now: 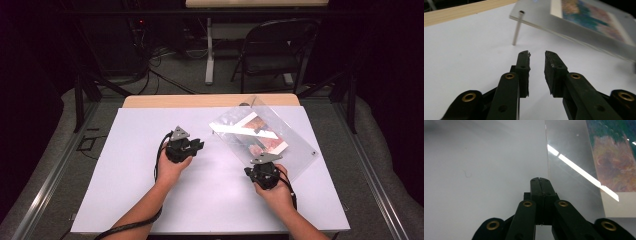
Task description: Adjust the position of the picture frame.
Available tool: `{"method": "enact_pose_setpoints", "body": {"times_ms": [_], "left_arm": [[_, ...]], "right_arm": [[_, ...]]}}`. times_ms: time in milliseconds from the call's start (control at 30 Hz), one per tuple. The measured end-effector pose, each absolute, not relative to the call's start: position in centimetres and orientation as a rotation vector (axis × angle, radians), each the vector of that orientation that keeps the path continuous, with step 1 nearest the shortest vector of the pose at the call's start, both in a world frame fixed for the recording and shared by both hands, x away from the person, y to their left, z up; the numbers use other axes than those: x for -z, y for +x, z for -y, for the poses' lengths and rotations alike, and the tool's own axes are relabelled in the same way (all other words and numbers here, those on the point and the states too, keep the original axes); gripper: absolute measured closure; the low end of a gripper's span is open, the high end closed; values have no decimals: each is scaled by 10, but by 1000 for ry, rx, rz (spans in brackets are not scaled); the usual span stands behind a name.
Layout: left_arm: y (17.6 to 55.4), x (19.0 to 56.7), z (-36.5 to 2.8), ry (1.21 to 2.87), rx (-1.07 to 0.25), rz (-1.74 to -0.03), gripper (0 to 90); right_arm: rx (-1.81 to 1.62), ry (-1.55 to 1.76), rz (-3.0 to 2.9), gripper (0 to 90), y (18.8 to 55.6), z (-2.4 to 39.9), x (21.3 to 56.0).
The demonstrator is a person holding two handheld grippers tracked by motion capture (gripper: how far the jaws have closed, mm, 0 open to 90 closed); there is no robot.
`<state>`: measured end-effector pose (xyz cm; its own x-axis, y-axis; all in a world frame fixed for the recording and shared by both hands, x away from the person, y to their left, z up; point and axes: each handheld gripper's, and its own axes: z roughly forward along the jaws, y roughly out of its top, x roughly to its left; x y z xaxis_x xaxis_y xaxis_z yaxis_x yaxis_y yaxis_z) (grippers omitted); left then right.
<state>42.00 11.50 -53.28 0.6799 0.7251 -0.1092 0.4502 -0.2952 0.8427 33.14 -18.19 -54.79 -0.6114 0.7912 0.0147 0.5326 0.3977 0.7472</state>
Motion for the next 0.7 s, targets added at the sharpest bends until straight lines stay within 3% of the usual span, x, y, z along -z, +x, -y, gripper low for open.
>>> {"method": "enact_pose_setpoints", "body": {"times_ms": [400, 700], "left_arm": [[467, 550, -90, 1998, -418, -903, 696], [480, 556, -77, 2005, -430, -895, 677]], "right_arm": [[-1246, 1137, -2239, 900, 313, 195, 525], [-1290, 1176, -2196, 900, 312, 203, 523]]}}
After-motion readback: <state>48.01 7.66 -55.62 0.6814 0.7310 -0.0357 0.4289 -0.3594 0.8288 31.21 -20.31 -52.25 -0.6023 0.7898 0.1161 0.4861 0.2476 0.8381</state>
